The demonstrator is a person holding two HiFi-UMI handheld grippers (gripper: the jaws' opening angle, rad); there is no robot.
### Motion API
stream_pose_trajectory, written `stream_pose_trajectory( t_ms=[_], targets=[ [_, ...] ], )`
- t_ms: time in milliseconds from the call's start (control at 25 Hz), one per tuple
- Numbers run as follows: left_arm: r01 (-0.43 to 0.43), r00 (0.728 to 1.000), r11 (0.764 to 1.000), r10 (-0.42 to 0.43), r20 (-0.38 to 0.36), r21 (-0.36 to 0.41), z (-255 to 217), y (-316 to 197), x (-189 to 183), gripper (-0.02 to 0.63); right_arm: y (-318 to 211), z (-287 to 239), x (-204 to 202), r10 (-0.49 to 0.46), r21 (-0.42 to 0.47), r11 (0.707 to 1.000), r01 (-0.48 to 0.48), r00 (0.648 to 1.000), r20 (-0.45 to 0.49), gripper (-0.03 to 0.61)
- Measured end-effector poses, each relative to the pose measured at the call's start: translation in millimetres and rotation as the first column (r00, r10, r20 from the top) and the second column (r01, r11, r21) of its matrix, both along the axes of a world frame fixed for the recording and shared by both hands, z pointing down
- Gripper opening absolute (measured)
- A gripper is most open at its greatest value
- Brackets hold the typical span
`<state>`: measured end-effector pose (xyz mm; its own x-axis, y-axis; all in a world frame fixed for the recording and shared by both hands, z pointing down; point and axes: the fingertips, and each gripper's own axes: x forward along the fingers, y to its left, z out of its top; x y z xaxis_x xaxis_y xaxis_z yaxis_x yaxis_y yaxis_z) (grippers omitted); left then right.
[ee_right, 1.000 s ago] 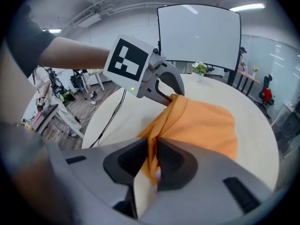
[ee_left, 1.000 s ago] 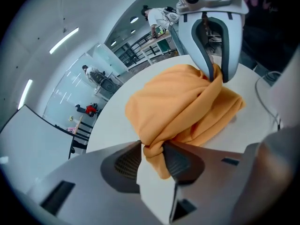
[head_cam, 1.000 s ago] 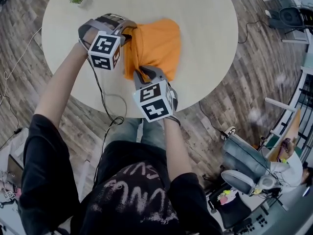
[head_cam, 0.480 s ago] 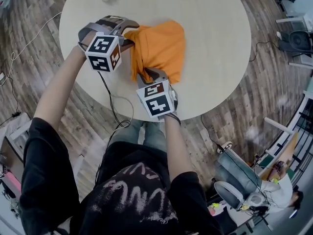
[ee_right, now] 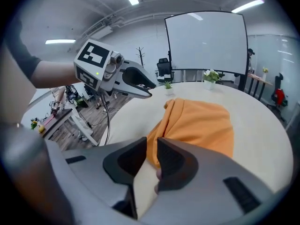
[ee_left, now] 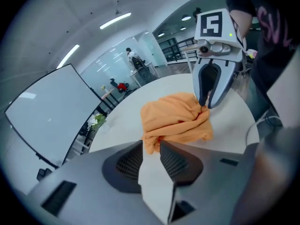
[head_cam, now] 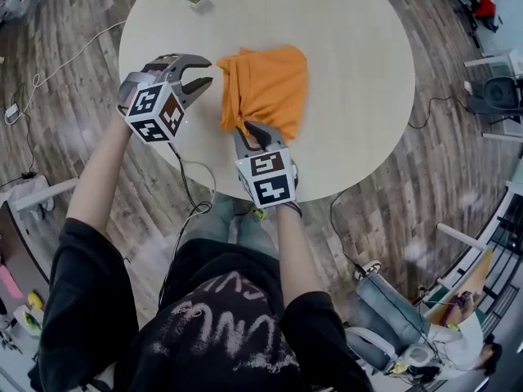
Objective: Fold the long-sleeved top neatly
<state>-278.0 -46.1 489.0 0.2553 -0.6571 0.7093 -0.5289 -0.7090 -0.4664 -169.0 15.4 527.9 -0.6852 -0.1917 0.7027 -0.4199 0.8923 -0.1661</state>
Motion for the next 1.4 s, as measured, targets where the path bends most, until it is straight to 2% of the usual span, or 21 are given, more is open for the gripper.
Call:
stream_pose_trajectory(
  t_ms=[120,280,360,560,640,760,880,1080,1240,1320,1400],
  targets=[
    [0.114,0.993,0.993,-0.112,-0.041,0.041,-18,16,9,0.084,2,-14,21,0.013,0.014,1.0,-0.013,0.999,0.038,0.065],
    [0.224,0.971,0.972,-0.217,-0.097,0.071,-40,39,27,0.018,4,-35,50,0.038,0.049,0.998,-0.041,0.997,0.073,0.024],
    [0.269,0.958,0.96,-0.258,-0.128,0.082,-50,50,38,0.011,6,-42,65,0.049,0.048,0.997,-0.053,0.995,0.085,0.006],
    [0.363,0.924,0.924,-0.341,-0.174,0.118,-73,77,66,0.011,12,-66,104,0.075,0.065,0.994,-0.084,0.988,0.136,0.006],
    [0.411,0.9,0.901,-0.378,-0.216,0.137,-85,89,75,0.011,14,-78,117,0.083,0.083,0.992,-0.097,0.984,0.16,0.006],
    [0.5,0.835,0.85,-0.424,-0.35,0.163,-107,105,83,0.011,16,-97,131,0.086,0.119,0.987,-0.112,0.975,0.203,0.005],
    [0.564,0.774,0.803,-0.433,-0.461,0.193,-132,121,93,0.011,18,-116,146,0.088,0.158,0.979,-0.13,0.964,0.25,0.005],
    [0.611,0.734,0.756,-0.431,-0.525,0.234,-155,144,113,0.011,18,-138,175,0.102,0.215,0.962,-0.171,0.949,0.298,0.005],
    [0.658,0.686,0.709,-0.426,-0.589,0.253,-177,153,119,0.011,10,-164,196,0.116,0.257,0.944,-0.209,0.935,0.335,0.005],
    [0.66,0.674,0.707,-0.407,-0.617,0.254,-187,153,122,0.011,5,-179,205,0.125,0.279,0.932,-0.23,0.929,0.348,0.005],
    [0.65,0.683,0.709,-0.388,-0.619,0.272,-197,155,128,0.011,3,-190,216,0.134,0.299,0.921,-0.249,0.924,0.357,0.005]
  ],
)
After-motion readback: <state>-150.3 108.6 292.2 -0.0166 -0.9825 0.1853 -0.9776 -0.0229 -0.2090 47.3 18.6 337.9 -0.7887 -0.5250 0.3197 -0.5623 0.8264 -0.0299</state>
